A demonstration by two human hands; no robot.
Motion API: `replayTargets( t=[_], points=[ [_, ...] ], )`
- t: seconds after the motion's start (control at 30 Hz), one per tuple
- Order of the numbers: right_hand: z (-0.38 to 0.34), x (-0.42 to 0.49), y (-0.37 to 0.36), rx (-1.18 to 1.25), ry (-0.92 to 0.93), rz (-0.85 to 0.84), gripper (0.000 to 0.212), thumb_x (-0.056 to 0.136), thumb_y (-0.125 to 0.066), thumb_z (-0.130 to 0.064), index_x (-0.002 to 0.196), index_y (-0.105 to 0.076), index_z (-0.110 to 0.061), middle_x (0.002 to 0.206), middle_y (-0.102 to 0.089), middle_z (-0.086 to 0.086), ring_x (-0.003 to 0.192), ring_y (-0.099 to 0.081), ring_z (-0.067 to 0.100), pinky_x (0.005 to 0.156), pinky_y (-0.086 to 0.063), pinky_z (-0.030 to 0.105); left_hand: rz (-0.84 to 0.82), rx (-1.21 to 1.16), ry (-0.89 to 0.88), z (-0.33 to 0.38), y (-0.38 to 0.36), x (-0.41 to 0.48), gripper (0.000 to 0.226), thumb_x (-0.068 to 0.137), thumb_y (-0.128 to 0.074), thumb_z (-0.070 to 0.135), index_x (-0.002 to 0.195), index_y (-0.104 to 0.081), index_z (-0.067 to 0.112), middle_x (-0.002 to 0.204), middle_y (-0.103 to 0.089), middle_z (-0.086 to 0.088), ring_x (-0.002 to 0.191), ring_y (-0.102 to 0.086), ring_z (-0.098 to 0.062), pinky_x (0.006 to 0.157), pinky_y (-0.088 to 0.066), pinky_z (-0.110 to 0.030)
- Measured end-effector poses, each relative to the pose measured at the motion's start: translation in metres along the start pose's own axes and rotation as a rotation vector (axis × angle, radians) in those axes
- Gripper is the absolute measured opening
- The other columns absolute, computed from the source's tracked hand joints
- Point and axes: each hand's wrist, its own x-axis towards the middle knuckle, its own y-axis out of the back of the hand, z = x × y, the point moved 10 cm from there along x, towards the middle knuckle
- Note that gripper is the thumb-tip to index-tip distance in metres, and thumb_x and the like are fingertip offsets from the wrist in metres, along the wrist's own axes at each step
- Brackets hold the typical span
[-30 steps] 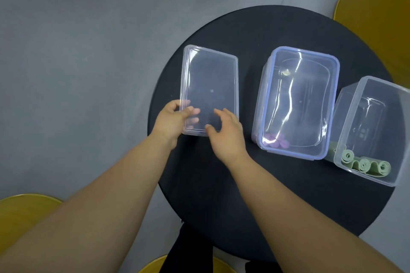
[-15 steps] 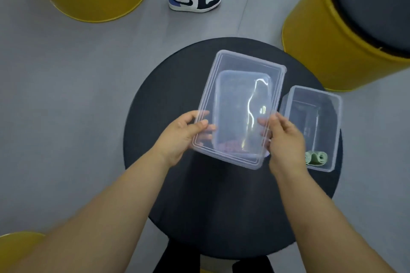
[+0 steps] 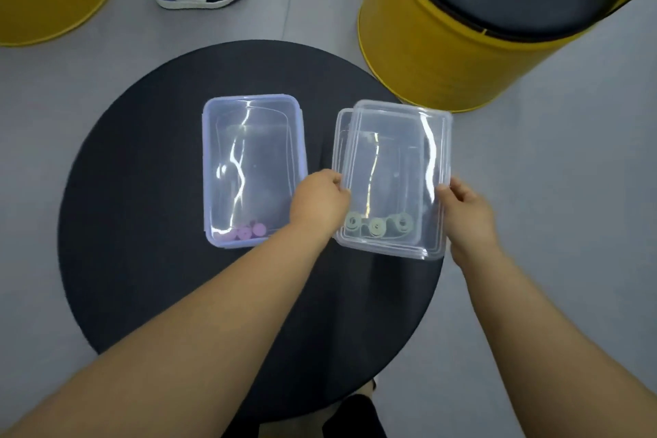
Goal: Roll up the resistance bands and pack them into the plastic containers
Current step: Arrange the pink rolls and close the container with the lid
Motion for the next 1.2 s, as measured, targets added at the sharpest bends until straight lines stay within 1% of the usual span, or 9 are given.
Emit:
replayTargets(
  t=[0.03, 0.1, 0.17, 0.23, 0.4, 0.77, 1.0, 1.07, 1.2],
  points=[
    [0.0, 0.01, -0.002, -0.029, 0.013, -0.017, 0.026, 0.096, -0.047, -0.011, 0.107, -0.066, -0.024, 0.09, -0.069, -0.011, 0.076, -0.064, 0.002, 0.064, -0.051, 0.013, 0.033, 0.038, 0.007, 0.001, 0.0, 0.005, 0.024, 0.091, -0.048, 0.011, 0.073, -0.055, 0.025, 0.093, -0.058, -0.004, 0.085, -0.052, -0.021, 0.08, -0.045, -0.029],
    [0.0, 0.026, -0.011, -0.086, 0.043, -0.05, 0.026, 0.092, -0.049, -0.008, 0.108, -0.067, -0.017, 0.089, -0.07, -0.001, 0.076, -0.062, 0.009, 0.074, -0.056, 0.026, 0.082, 0.048, 0.044, -0.004, 0.001, 0.016, 0.036, 0.088, -0.05, 0.008, 0.061, -0.04, 0.028, 0.086, -0.056, -0.004, 0.079, -0.052, -0.023, 0.073, -0.045, -0.029],
    [0.001, 0.037, -0.02, -0.128, 0.06, -0.065, 0.031, 0.09, -0.052, -0.008, 0.119, -0.062, -0.016, 0.089, -0.067, 0.004, 0.082, -0.06, 0.014, 0.089, -0.053, 0.037, 0.131, 0.022, 0.081, -0.013, 0.004, 0.023, 0.034, 0.086, -0.051, 0.004, 0.061, -0.045, 0.026, 0.082, -0.058, -0.006, 0.077, -0.055, -0.026, 0.068, -0.044, -0.028],
    [0.004, 0.044, -0.022, -0.151, 0.05, -0.034, 0.041, 0.09, -0.058, -0.013, 0.131, -0.053, -0.013, 0.091, -0.062, 0.0, 0.089, -0.059, 0.015, 0.095, -0.048, 0.034, 0.16, 0.023, 0.105, -0.021, 0.004, 0.026, 0.033, 0.084, -0.051, 0.0, 0.061, -0.05, 0.024, 0.081, -0.053, -0.003, 0.074, -0.047, -0.021, 0.065, -0.038, -0.023],
    [0.008, 0.049, -0.023, -0.205, 0.086, 0.013, 0.039, 0.092, -0.059, -0.019, 0.13, -0.054, -0.013, 0.1, -0.06, -0.002, 0.091, -0.055, 0.011, 0.086, -0.041, 0.021, 0.183, 0.076, 0.108, -0.029, -0.003, 0.03, 0.041, 0.08, -0.049, -0.002, 0.056, -0.034, 0.028, 0.076, -0.046, -0.004, 0.071, -0.038, -0.018, 0.062, -0.035, -0.024],
    [0.021, 0.049, -0.016, -0.287, 0.146, 0.115, 0.033, 0.093, -0.057, -0.017, 0.126, -0.059, -0.016, 0.12, -0.06, -0.001, 0.1, -0.058, 0.011, 0.096, -0.044, 0.023, 0.168, 0.191, 0.113, -0.029, -0.011, 0.031, 0.023, 0.081, -0.045, -0.005, 0.075, -0.061, 0.009, 0.073, -0.055, -0.008, 0.066, -0.046, -0.023, 0.058, -0.039, -0.026],
    [0.03, 0.052, -0.012, -0.194, 0.074, 0.113, 0.032, 0.091, -0.06, -0.014, 0.123, -0.061, -0.014, 0.112, -0.064, 0.0, 0.099, -0.059, 0.013, 0.095, -0.045, 0.025, 0.158, 0.193, 0.081, -0.024, -0.011, 0.034, 0.021, 0.084, -0.048, -0.004, 0.091, -0.066, 0.006, 0.087, -0.064, -0.012, 0.076, -0.056, -0.025, 0.064, -0.043, -0.028],
    [0.033, 0.053, -0.012, -0.167, 0.05, 0.112, 0.032, 0.09, -0.061, -0.013, 0.121, -0.062, -0.014, 0.11, -0.066, 0.0, 0.096, -0.06, 0.013, 0.095, -0.046, 0.026, 0.15, 0.212, 0.076, -0.023, -0.012, 0.033, 0.02, 0.083, -0.047, -0.005, 0.084, -0.064, 0.006, 0.078, -0.06, -0.009, 0.07, -0.052, -0.023, 0.06, -0.041, -0.026],
    [0.038, 0.056, -0.014, -0.121, 0.02, 0.092, 0.031, 0.09, -0.059, -0.012, 0.121, -0.063, -0.013, 0.11, -0.066, -0.001, 0.096, -0.06, 0.013, 0.094, -0.047, 0.027, 0.137, 0.265, 0.068, -0.022, -0.014, 0.031, 0.034, 0.081, -0.046, -0.006, 0.056, -0.037, 0.015, 0.058, -0.039, 0.0, 0.053, -0.035, -0.016, 0.044, -0.027, -0.022]
  ],
)
